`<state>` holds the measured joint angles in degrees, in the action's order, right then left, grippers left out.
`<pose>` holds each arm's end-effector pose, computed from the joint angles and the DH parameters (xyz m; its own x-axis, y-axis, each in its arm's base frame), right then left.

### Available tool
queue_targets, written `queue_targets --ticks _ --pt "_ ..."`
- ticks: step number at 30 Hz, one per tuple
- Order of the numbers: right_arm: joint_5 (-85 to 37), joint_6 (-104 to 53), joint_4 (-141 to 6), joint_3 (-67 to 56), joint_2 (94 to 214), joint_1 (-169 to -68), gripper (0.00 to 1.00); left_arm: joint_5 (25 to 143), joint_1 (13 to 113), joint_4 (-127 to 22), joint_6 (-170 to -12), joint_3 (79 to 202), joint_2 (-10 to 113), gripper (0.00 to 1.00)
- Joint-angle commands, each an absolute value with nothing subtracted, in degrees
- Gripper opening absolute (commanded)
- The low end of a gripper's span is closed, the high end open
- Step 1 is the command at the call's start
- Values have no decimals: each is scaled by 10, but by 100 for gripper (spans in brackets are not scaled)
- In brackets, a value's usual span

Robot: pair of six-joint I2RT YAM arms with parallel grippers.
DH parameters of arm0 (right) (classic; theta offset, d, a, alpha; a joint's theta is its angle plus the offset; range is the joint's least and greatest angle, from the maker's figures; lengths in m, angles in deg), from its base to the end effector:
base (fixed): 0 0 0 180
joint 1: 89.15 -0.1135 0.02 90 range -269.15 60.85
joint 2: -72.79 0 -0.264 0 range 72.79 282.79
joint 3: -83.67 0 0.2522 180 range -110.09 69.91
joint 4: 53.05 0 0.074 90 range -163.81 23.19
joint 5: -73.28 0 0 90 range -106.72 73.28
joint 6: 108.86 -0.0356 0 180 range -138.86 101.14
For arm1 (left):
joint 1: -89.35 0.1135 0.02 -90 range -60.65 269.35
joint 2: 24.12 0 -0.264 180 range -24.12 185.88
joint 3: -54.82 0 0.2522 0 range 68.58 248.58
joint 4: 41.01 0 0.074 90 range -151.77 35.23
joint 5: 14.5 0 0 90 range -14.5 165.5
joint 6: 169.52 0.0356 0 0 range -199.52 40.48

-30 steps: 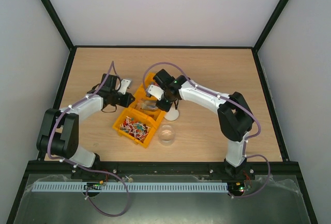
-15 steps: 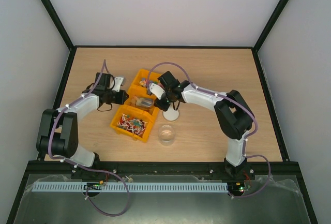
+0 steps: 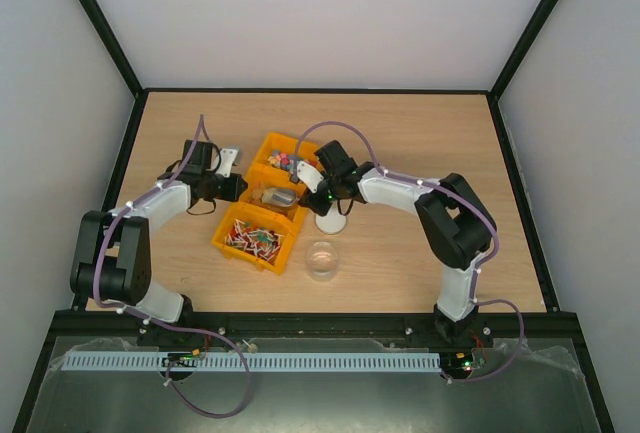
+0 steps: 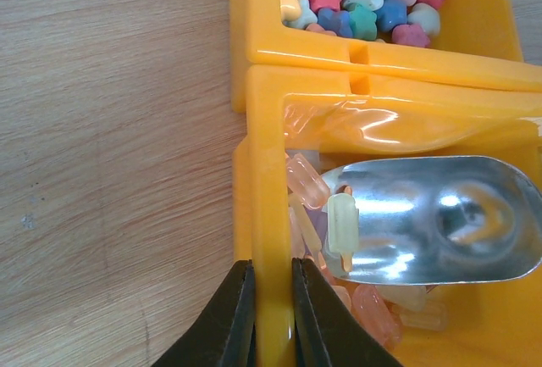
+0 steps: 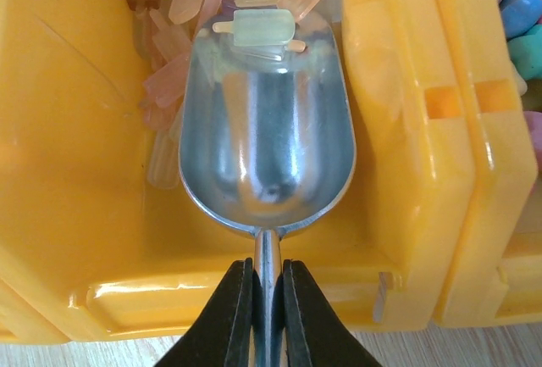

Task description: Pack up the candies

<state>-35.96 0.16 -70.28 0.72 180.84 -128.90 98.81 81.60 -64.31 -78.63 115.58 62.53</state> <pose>0.3075 0.2710 0.1851 -0.2317 -0.5929 -0.7712 -0.9166 0.3987 -0.0311 0.2965 -0.0546 0.1862 -0.7440 0.1156 -0.6581 0.3917 0.8734 -0.2893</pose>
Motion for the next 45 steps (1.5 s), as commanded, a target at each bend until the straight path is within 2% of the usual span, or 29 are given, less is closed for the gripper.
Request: queue_targets --ticks 1,6,9,11,17,22,26,31,39,44,45 --pt "-380 -6 -622 0 1823 -1287 1 1032 802 -654 -759 1154 632 2" --pt "-407 1 -564 65 1785 -1279 1 1032 801 -653 -758 1152 634 2" --pt "-408 3 -611 36 1785 -1277 1 1032 801 -656 -757 1158 640 2" --pt "-416 16 -595 58 1771 -1276 1 1031 801 -652 -759 1158 642 2" --pt "-382 17 -624 7 1840 -1290 1 1034 800 -652 -759 1161 653 2" --pt "-400 40 -599 86 1785 -1285 1 1031 800 -649 -760 1161 655 2" --pt "-396 14 -585 62 1804 -1283 1 1032 799 -655 -760 1171 665 2" --pt "-427 17 -546 91 1767 -1265 1 1028 800 -660 -759 1183 672 2" --pt "-472 17 -562 91 1727 -1234 1 1013 806 -670 -750 1191 674 3" --pt "-513 47 -596 97 1690 -1207 1 1014 809 -685 -739 1203 676 10" --pt "-522 53 -607 97 1682 -1200 1 1014 809 -689 -735 1206 675 13"
